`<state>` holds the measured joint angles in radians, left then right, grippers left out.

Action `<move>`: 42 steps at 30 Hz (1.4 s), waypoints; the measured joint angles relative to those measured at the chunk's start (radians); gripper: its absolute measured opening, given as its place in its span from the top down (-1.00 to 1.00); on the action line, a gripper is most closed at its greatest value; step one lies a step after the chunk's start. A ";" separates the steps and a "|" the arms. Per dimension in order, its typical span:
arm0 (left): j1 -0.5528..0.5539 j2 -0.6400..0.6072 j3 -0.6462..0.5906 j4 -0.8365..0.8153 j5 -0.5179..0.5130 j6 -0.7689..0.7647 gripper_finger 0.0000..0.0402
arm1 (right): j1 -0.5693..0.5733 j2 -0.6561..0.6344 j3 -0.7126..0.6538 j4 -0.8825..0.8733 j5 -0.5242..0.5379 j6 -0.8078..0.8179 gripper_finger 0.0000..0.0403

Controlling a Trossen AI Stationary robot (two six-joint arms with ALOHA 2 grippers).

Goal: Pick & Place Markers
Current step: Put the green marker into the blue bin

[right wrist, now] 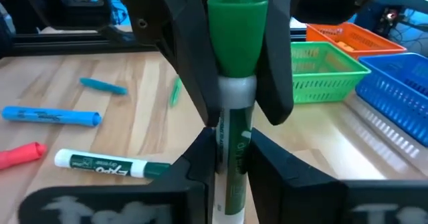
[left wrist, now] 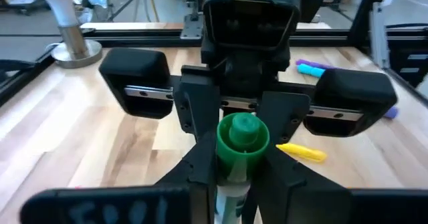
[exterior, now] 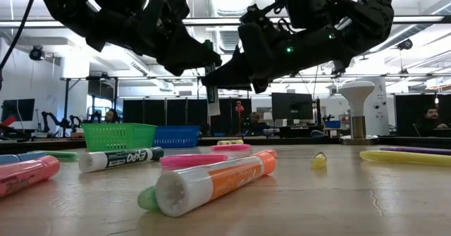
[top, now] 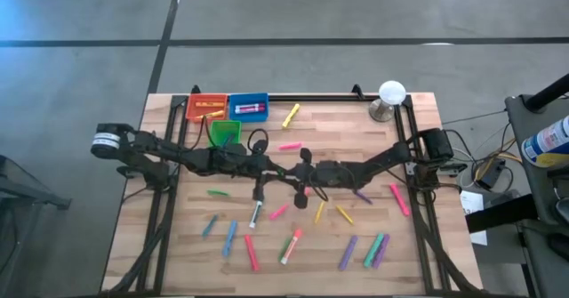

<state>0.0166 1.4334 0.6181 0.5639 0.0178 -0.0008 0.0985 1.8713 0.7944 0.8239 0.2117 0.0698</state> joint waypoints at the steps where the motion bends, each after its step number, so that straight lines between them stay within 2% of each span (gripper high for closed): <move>1: 0.001 -0.005 0.003 -0.011 -0.007 0.002 0.70 | 0.000 0.000 0.000 -0.001 0.002 0.002 0.66; 4: 0.009 -0.032 0.026 -0.073 -0.035 0.002 0.73 | -0.001 0.000 0.000 0.005 0.007 -0.003 0.42; 7: 0.024 -0.081 0.074 -0.224 -0.103 0.020 0.73 | -0.004 -0.002 -0.002 -0.020 0.026 -0.006 0.19; 12: 0.087 -0.146 0.191 -0.534 -0.328 0.055 0.73 | 0.004 -0.005 -0.006 -0.172 0.100 -0.027 0.09; 17: 0.207 -0.140 0.292 -0.778 -0.396 0.060 0.73 | -0.003 -0.011 -0.006 -0.231 0.133 -0.025 0.23; 25: 0.414 -0.082 0.336 -0.807 -0.386 0.180 0.73 | 0.004 -0.012 -0.006 -0.245 0.132 -0.051 0.67; 30: 0.498 -0.023 0.366 -0.810 -0.382 0.259 0.73 | 0.013 -0.012 -0.006 -0.245 0.125 -0.073 0.88; 33: 0.533 0.009 0.383 -0.810 -0.381 0.296 0.73 | 0.012 -0.012 -0.006 -0.246 0.131 -0.081 0.95; 42: 0.596 0.098 0.414 -0.806 -0.387 0.364 0.73 | 0.016 -0.012 -0.006 -0.245 0.128 -0.100 0.96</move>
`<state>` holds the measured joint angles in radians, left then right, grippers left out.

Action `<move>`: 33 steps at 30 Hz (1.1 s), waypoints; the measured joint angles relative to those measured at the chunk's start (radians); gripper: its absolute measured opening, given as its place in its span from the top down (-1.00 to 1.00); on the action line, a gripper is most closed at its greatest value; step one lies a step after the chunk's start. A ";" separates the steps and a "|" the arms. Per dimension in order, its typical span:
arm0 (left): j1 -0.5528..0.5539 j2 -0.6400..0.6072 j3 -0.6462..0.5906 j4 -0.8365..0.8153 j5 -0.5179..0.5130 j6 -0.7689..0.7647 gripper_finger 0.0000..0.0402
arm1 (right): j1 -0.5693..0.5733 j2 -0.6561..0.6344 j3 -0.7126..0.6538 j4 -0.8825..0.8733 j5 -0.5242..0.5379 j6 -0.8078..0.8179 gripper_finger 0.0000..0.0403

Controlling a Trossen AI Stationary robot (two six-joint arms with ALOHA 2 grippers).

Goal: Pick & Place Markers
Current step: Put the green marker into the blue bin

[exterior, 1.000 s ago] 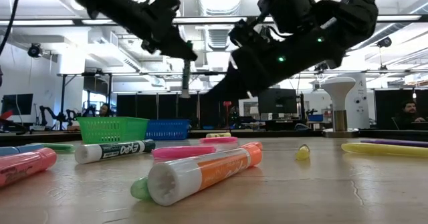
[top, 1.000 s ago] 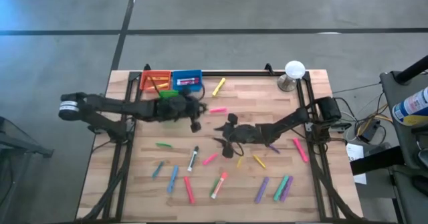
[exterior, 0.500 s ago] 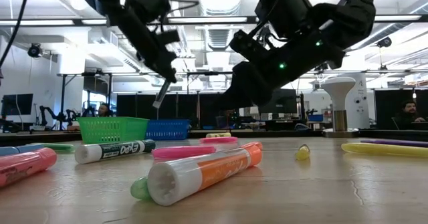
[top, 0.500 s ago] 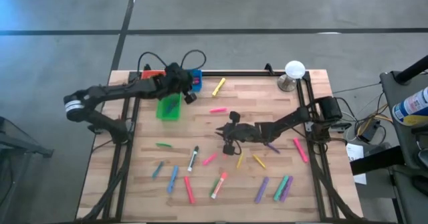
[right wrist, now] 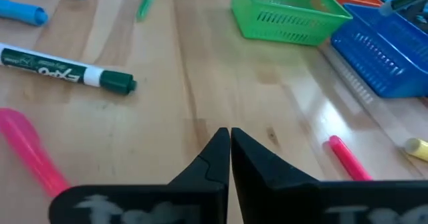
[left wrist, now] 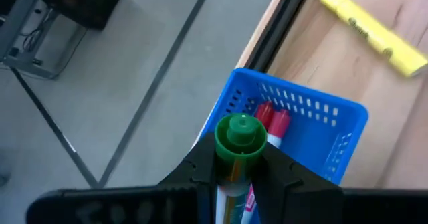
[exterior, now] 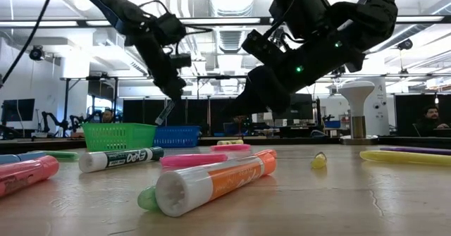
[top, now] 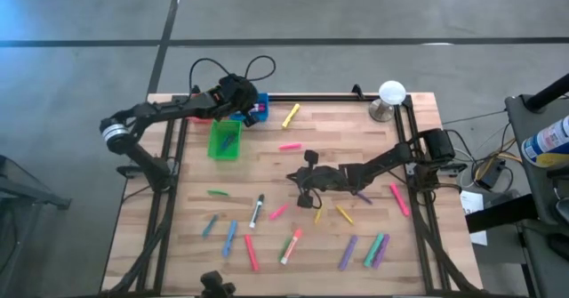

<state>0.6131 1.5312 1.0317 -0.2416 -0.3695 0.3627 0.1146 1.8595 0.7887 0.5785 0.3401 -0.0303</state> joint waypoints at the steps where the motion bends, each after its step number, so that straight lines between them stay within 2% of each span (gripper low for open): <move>1: 0.001 0.012 0.001 0.002 -0.002 0.004 0.73 | 0.000 0.000 0.000 0.000 0.000 0.000 0.96; 9: 0.003 0.073 0.004 0.027 -0.024 0.055 0.70 | 0.005 0.000 0.000 -0.002 0.000 -0.008 0.96; 33: 0.027 0.109 0.002 0.044 -0.067 0.083 0.68 | 0.008 0.000 0.000 -0.022 -0.001 -0.015 0.96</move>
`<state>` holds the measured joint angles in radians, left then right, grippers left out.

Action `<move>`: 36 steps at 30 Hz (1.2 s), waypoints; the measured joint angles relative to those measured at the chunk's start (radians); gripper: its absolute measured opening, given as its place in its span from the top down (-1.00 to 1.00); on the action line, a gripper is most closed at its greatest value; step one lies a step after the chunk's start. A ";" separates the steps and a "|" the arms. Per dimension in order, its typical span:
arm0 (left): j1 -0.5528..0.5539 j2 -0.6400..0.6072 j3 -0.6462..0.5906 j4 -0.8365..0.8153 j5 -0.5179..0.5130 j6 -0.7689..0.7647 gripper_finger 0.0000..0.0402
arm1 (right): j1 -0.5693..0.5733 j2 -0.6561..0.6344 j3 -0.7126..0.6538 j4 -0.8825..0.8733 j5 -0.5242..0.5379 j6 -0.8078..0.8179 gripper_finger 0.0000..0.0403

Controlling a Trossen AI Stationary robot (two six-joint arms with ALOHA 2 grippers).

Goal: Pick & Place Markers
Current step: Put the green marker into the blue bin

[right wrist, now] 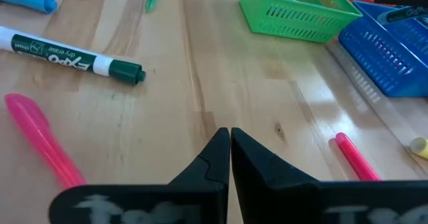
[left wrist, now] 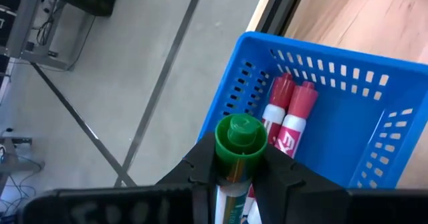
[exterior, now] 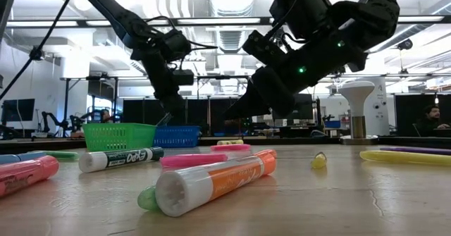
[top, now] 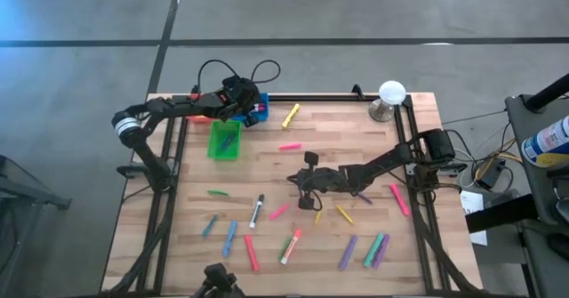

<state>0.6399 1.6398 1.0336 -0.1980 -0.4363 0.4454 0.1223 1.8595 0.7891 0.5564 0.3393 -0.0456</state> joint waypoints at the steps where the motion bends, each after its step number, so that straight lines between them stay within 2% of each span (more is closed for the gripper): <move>1: 0.000 0.000 0.000 0.004 0.000 0.001 0.68 | 0.001 0.000 0.000 0.000 0.000 0.000 0.96; 22: 0.014 0.004 -0.008 0.017 0.006 0.052 0.68 | 0.005 0.000 0.000 0.000 -0.001 0.001 0.96; 31: 0.014 0.003 -0.005 0.022 -0.019 0.027 0.68 | 0.005 0.000 0.000 -0.001 -0.001 0.000 0.96; 36: 0.013 0.003 0.008 0.018 0.021 -0.011 0.68 | 0.005 0.000 0.000 -0.001 -0.002 0.000 0.96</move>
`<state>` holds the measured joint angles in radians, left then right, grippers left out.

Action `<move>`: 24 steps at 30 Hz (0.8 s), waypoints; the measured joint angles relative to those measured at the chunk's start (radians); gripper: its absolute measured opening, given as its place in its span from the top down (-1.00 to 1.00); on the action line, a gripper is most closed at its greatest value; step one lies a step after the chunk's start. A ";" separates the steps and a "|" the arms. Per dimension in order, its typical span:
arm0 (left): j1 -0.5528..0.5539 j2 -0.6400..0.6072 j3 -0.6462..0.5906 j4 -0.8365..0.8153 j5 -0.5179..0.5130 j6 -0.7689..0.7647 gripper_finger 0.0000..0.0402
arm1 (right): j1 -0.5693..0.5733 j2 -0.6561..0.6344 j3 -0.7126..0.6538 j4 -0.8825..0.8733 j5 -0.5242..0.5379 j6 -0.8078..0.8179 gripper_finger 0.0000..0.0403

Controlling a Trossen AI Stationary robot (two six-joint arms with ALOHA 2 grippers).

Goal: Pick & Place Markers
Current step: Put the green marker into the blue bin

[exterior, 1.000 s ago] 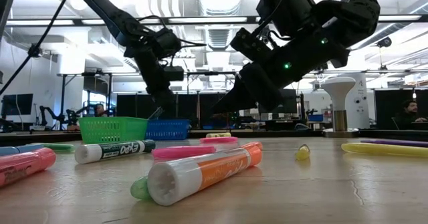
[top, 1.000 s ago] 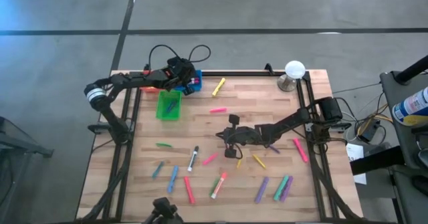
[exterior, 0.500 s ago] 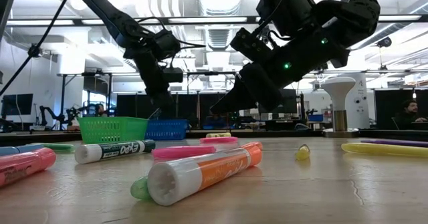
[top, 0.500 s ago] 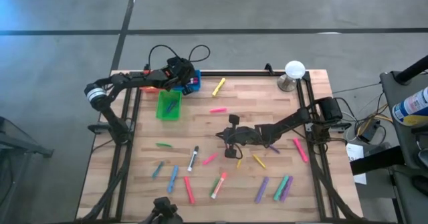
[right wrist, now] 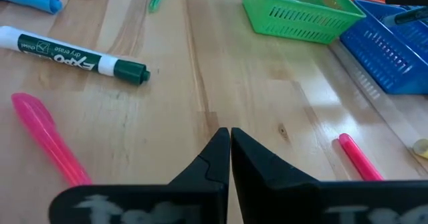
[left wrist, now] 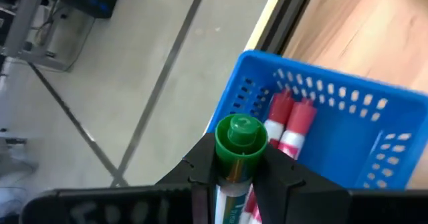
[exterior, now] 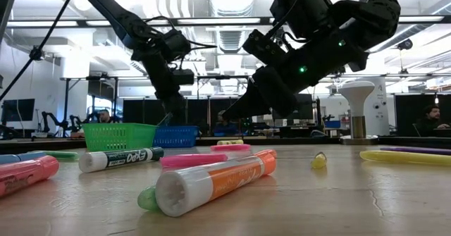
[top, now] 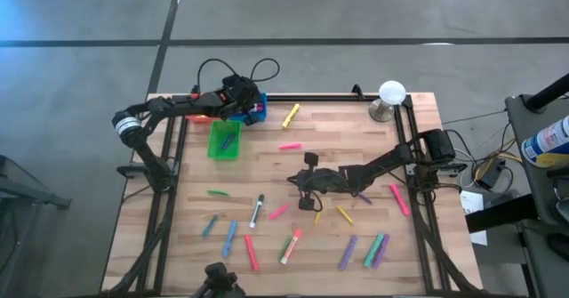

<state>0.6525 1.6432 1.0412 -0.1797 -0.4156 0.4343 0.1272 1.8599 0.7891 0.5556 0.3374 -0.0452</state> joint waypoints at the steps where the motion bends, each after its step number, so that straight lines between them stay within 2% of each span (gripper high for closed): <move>1: 0.000 0.000 0.005 -0.002 0.008 -0.010 0.68 | 0.000 0.000 0.000 0.000 0.000 0.000 0.96; 10: 0.000 -0.003 0.060 -0.081 0.033 -0.075 0.68 | 0.000 0.000 0.000 0.000 0.000 0.000 0.96; 13: -0.001 -0.003 0.066 -0.083 0.060 -0.103 0.68 | 0.000 0.000 0.000 0.000 0.000 0.000 0.96; 24: -0.005 -0.004 0.067 -0.083 0.059 -0.129 0.68 | 0.000 0.000 0.000 0.000 0.000 0.000 0.96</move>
<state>0.6477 1.6391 1.1080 -0.2627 -0.3561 0.3054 0.1268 1.8599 0.7891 0.5552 0.3374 -0.0448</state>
